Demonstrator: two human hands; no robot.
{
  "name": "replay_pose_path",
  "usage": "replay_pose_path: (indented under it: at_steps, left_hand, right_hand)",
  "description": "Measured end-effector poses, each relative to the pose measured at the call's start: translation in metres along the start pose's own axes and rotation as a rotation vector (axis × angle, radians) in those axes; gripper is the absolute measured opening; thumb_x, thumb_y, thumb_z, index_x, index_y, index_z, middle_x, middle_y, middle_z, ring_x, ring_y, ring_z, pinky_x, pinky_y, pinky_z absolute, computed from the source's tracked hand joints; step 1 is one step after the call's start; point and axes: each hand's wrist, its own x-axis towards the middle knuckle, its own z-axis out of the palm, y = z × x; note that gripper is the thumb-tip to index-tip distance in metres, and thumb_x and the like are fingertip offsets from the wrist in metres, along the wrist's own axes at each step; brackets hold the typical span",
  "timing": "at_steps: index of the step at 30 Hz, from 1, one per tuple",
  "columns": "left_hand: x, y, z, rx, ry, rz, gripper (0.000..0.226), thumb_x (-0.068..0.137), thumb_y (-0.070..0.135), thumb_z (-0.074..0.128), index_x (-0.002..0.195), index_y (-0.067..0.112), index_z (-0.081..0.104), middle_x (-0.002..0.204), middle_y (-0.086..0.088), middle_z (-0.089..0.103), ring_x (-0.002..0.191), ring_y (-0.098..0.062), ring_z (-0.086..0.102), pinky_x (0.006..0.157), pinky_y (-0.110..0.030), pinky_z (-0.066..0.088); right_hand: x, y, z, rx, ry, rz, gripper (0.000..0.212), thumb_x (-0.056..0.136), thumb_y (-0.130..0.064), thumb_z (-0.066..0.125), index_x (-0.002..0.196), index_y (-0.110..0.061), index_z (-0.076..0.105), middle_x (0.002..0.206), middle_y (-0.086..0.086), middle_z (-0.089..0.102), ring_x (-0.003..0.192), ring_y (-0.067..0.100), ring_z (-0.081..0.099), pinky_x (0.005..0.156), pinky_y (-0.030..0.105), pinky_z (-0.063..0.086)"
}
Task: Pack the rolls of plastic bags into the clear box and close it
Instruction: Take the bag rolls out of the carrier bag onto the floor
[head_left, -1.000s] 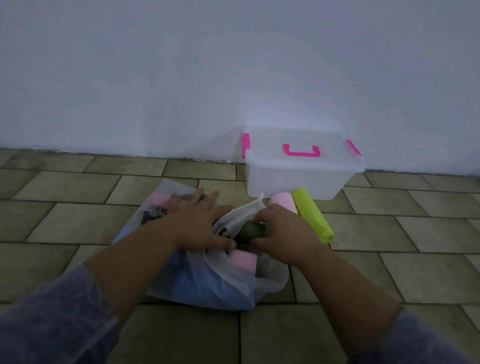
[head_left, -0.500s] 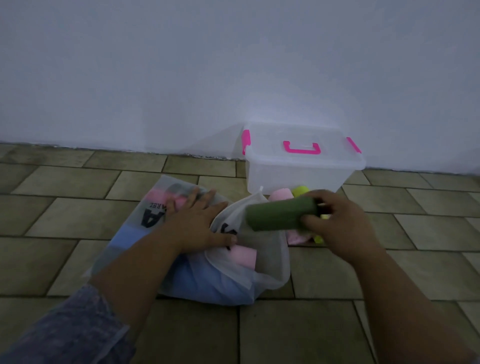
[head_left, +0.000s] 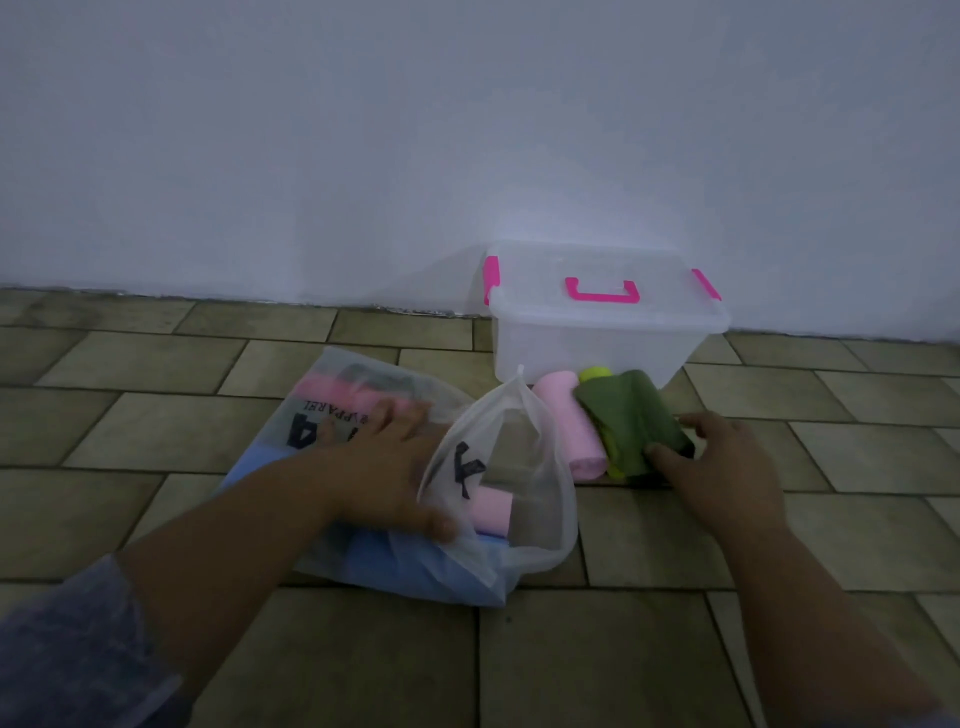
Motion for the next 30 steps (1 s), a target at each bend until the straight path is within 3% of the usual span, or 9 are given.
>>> replay_pose_path:
  at_steps: [3, 7, 10, 14, 17, 21, 25, 28, 30]
  left_hand:
    - [-0.004, 0.002, 0.009, 0.046, -0.014, -0.036, 0.111, 0.051, 0.095, 0.038, 0.136, 0.054, -0.021, 0.15, 0.012, -0.034, 0.136, -0.027, -0.032, 0.096, -0.075, -0.013]
    - [0.004, 0.008, 0.011, -0.014, 0.038, -0.061, 0.108, 0.055, 0.09, 0.045, 0.137, 0.055, -0.016, 0.152, 0.011, -0.031, 0.136, -0.03, -0.032, 0.096, -0.075, -0.013]
    - [0.006, 0.01, 0.015, -0.032, 0.09, -0.074, 0.108, 0.054, 0.088, 0.047, 0.137, 0.056, -0.012, 0.153, 0.013, -0.027, 0.138, -0.029, -0.03, 0.096, -0.074, -0.012]
    - [0.002, 0.009, 0.021, -0.042, 0.176, -0.076, 0.115, 0.05, 0.089, 0.047, 0.143, 0.048, -0.007, 0.154, 0.014, -0.022, 0.14, -0.022, -0.026, 0.098, -0.071, -0.013]
    - [-0.002, 0.006, 0.025, -0.077, 0.238, -0.064, 0.117, 0.047, 0.093, 0.041, 0.144, 0.047, -0.007, 0.155, 0.011, -0.022, 0.14, -0.018, -0.025, 0.1, -0.068, -0.015]
    - [-0.002, 0.007, 0.025, -0.099, 0.252, -0.067, 0.12, 0.042, 0.099, 0.032, 0.143, 0.048, -0.009, 0.156, 0.01, -0.021, 0.14, -0.016, -0.025, 0.101, -0.068, -0.014]
    - [0.0, 0.007, 0.024, -0.068, 0.231, -0.061, 0.119, 0.04, 0.101, 0.026, 0.141, 0.051, -0.012, 0.156, 0.01, -0.022, 0.141, -0.019, -0.024, 0.1, -0.071, -0.01]
    - [0.0, 0.007, 0.025, -0.058, 0.222, -0.045, 0.116, 0.043, 0.099, 0.028, 0.14, 0.051, -0.013, 0.156, 0.011, -0.021, 0.141, -0.02, -0.024, 0.099, -0.072, -0.01]
    - [-0.001, 0.008, 0.023, -0.056, 0.213, -0.036, 0.114, 0.046, 0.098, 0.03, 0.14, 0.051, -0.015, 0.155, 0.012, -0.022, 0.14, -0.021, -0.025, 0.099, -0.072, -0.01]
  right_hand:
    - [-0.019, -0.041, -0.009, 0.121, -0.086, -0.223, 0.039, 0.074, -0.04, 0.071, 0.11, -0.025, 0.062, 0.101, -0.005, 0.061, 0.089, 0.014, 0.059, 0.075, 0.031, 0.048]
    - [-0.051, -0.094, 0.008, 0.063, -0.713, -0.431, 0.033, 0.077, -0.042, 0.067, 0.109, -0.036, 0.063, 0.091, -0.016, 0.061, 0.082, 0.003, 0.058, 0.065, 0.021, 0.045]
    - [-0.052, -0.112, 0.02, -0.068, -0.813, -0.5, 0.034, 0.08, -0.044, 0.064, 0.111, -0.028, 0.064, 0.098, -0.006, 0.061, 0.09, 0.013, 0.057, 0.069, 0.024, 0.041]
    - [-0.053, -0.113, 0.026, -0.039, -0.849, -0.455, 0.03, 0.078, -0.042, 0.068, 0.102, -0.023, 0.06, 0.089, -0.006, 0.056, 0.079, 0.01, 0.052, 0.057, 0.02, 0.038]
    - [-0.061, -0.108, 0.024, 0.068, -0.767, -0.447, 0.026, 0.075, -0.039, 0.071, 0.092, -0.026, 0.056, 0.08, -0.01, 0.054, 0.071, 0.005, 0.05, 0.056, 0.022, 0.041]
    - [-0.053, -0.087, -0.003, 0.317, -0.589, -0.306, 0.022, 0.078, -0.026, 0.07, 0.092, -0.019, 0.055, 0.088, 0.007, 0.061, 0.075, 0.023, 0.063, 0.067, 0.041, 0.058]
    - [-0.022, -0.046, -0.046, 0.48, -0.194, -0.144, 0.019, 0.073, -0.027, 0.071, 0.084, -0.025, 0.056, 0.084, 0.009, 0.064, 0.072, 0.031, 0.064, 0.064, 0.047, 0.056]
    - [-0.004, -0.028, -0.054, 0.448, 0.157, -0.053, 0.023, 0.068, -0.028, 0.07, 0.08, -0.028, 0.05, 0.077, -0.004, 0.058, 0.066, 0.021, 0.059, 0.053, 0.032, 0.048]
    - [-0.001, -0.027, -0.037, 0.304, 0.214, -0.065, 0.023, 0.07, -0.023, 0.07, 0.082, -0.025, 0.05, 0.079, 0.0, 0.055, 0.064, 0.017, 0.052, 0.053, 0.025, 0.037]
